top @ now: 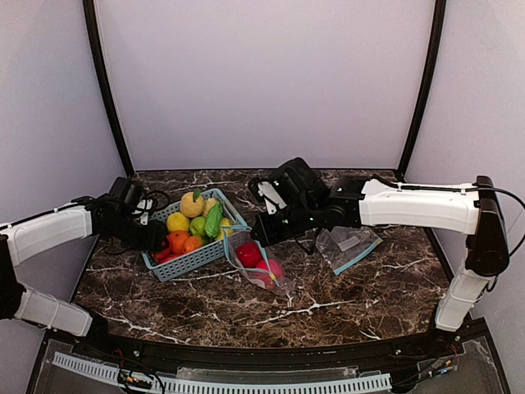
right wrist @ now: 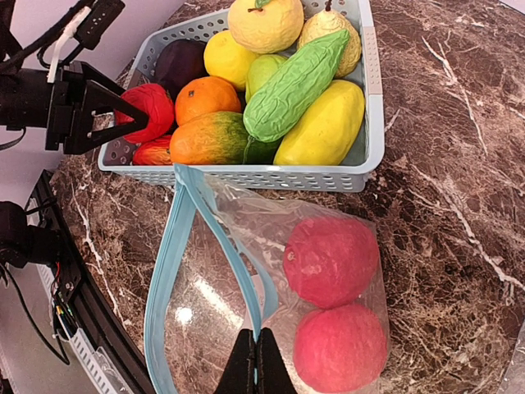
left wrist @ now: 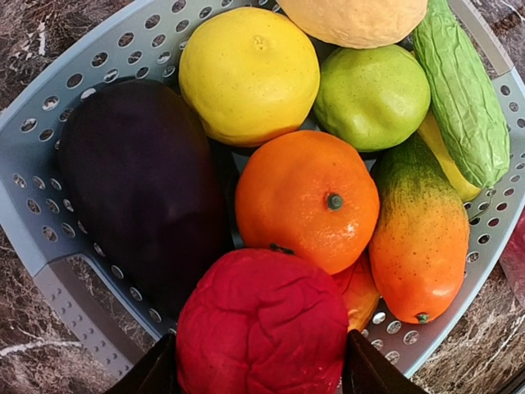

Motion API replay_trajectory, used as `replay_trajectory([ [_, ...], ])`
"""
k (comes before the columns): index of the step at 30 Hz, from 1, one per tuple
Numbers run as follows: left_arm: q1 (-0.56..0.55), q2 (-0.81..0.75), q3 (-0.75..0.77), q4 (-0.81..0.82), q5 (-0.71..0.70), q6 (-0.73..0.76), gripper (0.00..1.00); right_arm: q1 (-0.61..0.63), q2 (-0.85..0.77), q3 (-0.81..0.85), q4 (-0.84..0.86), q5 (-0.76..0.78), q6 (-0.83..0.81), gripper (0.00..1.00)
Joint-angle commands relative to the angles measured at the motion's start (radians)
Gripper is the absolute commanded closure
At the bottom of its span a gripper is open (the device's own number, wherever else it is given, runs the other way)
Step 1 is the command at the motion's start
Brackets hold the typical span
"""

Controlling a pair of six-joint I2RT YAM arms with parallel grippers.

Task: Place the food in the zip-top bag and seal the zipper
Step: Pick up the fake fruit from the bin.

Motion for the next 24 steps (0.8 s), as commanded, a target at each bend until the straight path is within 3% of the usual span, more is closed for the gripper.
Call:
replay_trajectory([
  [1,0.007,-0.077,0.001,-0.036,-0.017,0.000,0.40,0.006,-0.003,0.009,0.017,-0.004,-0.010,1.00],
  [6,0.006,-0.218,0.017,-0.039,0.052,0.020,0.44,0.005,-0.005,0.017,0.017,-0.005,-0.017,1.00],
  [14,-0.031,-0.367,0.037,0.031,0.334,-0.045,0.49,0.004,-0.005,0.025,0.015,-0.010,-0.021,1.00],
  [24,-0.352,-0.267,0.130,0.129,0.219,-0.125,0.51,0.004,0.003,0.036,0.017,-0.024,-0.011,1.00],
])
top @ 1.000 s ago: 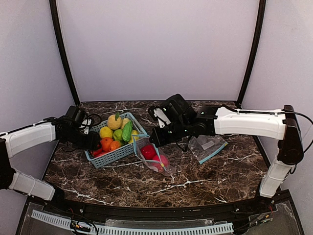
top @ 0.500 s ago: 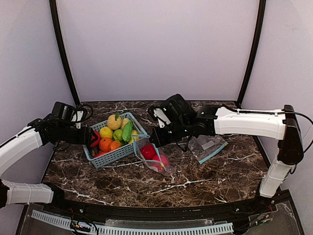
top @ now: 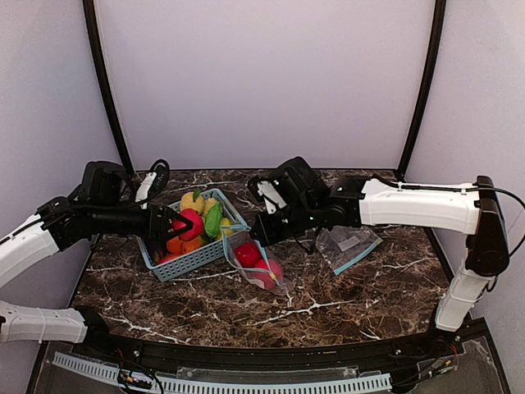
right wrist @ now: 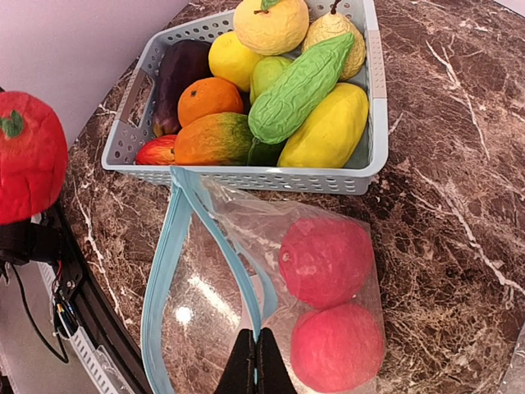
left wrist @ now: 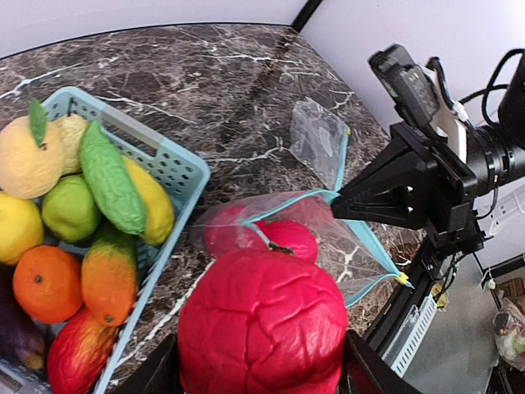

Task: Place the food in the zip-top bag and seal the zipper
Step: Place the fake fruit in the zipper food storage bag.

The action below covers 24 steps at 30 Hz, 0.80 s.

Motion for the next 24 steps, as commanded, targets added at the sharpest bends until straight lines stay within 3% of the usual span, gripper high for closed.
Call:
replay_trajectory([
  [1,-0.128,0.078,0.054,0.087,-0.053,-0.037,0.51,0.004,0.003,0.032,0.015,-0.016,0.001,1.00],
  [6,-0.220,0.195,0.110,0.129,-0.076,-0.037,0.51,0.003,0.003,0.032,0.016,-0.020,0.002,1.00],
  [14,-0.243,0.341,0.157,0.204,-0.063,-0.075,0.51,0.004,-0.004,0.025,0.021,-0.023,0.004,1.00],
  [24,-0.274,0.475,0.209,0.117,-0.052,-0.083,0.48,0.004,-0.003,0.031,0.024,-0.015,0.007,1.00],
])
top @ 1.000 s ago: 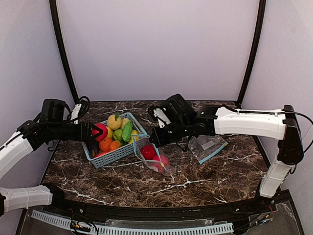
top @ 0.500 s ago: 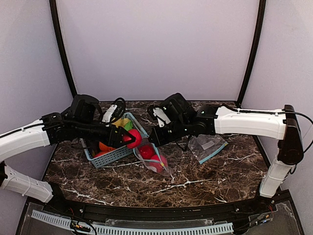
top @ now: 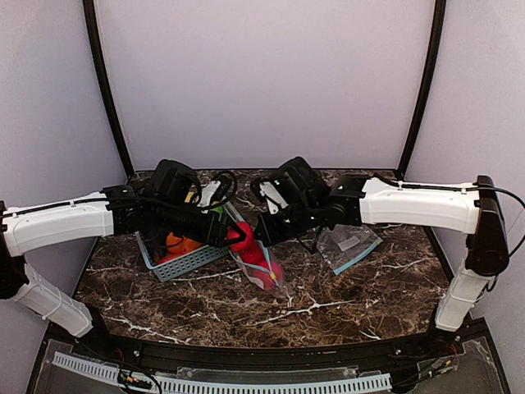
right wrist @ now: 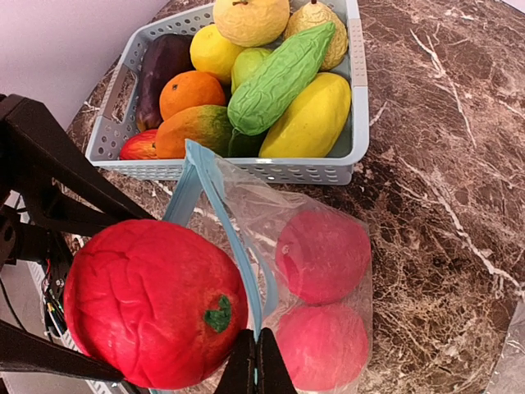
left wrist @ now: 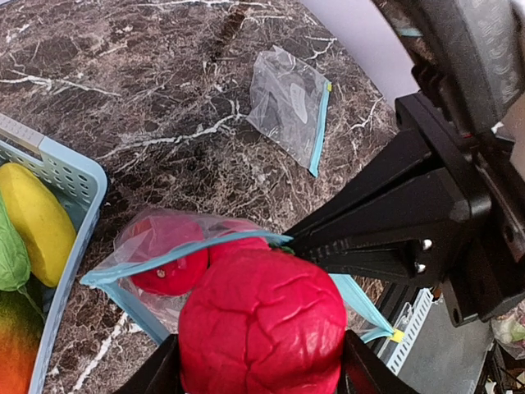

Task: Place the food in the zip-top bag and seal the zipper
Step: Place the fake fruit in the zipper food storage bag.

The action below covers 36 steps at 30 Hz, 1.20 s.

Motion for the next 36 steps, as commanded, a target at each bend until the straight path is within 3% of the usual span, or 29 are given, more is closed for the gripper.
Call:
replay_trajectory([
  [1,-0.029,0.061,0.056,-0.057,-0.007,0.005,0.48,0.010,-0.001,0.026,0.058,-0.026,0.005,1.00],
  [7,-0.043,0.102,0.090,-0.107,-0.013,0.021,0.47,0.006,0.006,0.032,0.061,-0.031,0.007,1.00],
  [19,-0.084,0.167,0.117,-0.069,0.151,0.063,0.34,-0.012,0.012,0.023,0.069,-0.051,0.025,1.00],
  [28,-0.084,0.175,0.113,-0.038,0.151,0.056,0.17,-0.015,0.000,0.010,0.077,-0.054,0.027,1.00],
  [36,-0.084,0.149,0.109,-0.056,0.099,0.046,0.11,-0.017,-0.011,-0.004,0.084,-0.053,0.030,1.00],
])
